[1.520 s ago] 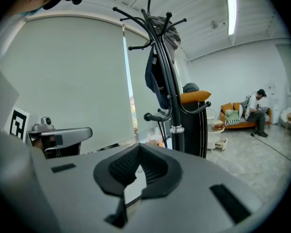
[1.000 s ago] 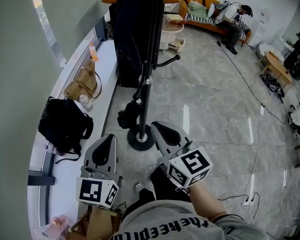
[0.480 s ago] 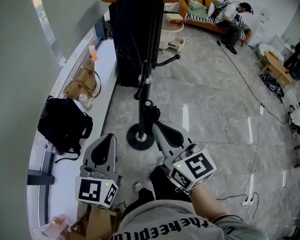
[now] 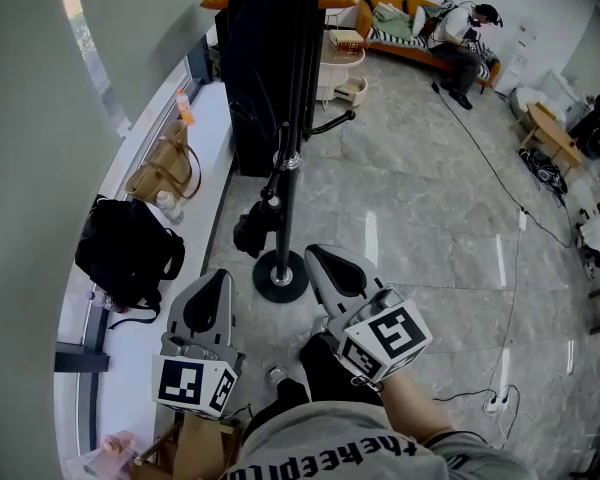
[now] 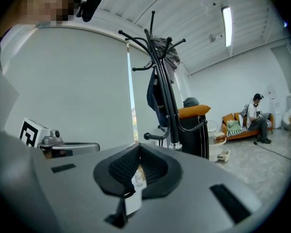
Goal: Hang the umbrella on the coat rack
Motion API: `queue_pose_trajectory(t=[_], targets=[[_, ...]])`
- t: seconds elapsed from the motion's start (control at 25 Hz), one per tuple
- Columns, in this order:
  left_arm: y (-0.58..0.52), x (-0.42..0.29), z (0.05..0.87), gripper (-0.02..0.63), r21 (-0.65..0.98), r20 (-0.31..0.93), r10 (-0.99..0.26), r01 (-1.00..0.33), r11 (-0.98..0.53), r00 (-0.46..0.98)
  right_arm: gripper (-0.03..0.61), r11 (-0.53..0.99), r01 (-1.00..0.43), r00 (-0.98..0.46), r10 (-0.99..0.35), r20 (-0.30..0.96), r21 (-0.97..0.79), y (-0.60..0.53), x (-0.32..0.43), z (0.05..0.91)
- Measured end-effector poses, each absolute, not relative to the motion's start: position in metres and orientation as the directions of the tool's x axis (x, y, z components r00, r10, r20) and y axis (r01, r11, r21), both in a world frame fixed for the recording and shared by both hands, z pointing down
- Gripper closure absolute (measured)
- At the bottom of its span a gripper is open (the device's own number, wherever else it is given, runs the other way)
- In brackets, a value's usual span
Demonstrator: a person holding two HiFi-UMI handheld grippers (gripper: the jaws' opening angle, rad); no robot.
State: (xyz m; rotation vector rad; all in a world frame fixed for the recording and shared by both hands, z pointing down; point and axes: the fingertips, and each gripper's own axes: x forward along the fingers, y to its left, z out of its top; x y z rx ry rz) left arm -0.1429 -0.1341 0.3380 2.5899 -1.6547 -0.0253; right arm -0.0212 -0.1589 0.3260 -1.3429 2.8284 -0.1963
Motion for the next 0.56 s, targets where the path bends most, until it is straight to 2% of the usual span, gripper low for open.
queue_pose_trajectory(t=[0.56], targets=[[-0.1285,-0.1432,0.3391,0.598,0.066,0.023,-0.905,-0.904,-0.422,0.424,0.568,0.622,-0.776,-0.629,-0.776,0.051,-0.111,-0.1533,-0.0212,0.3261]])
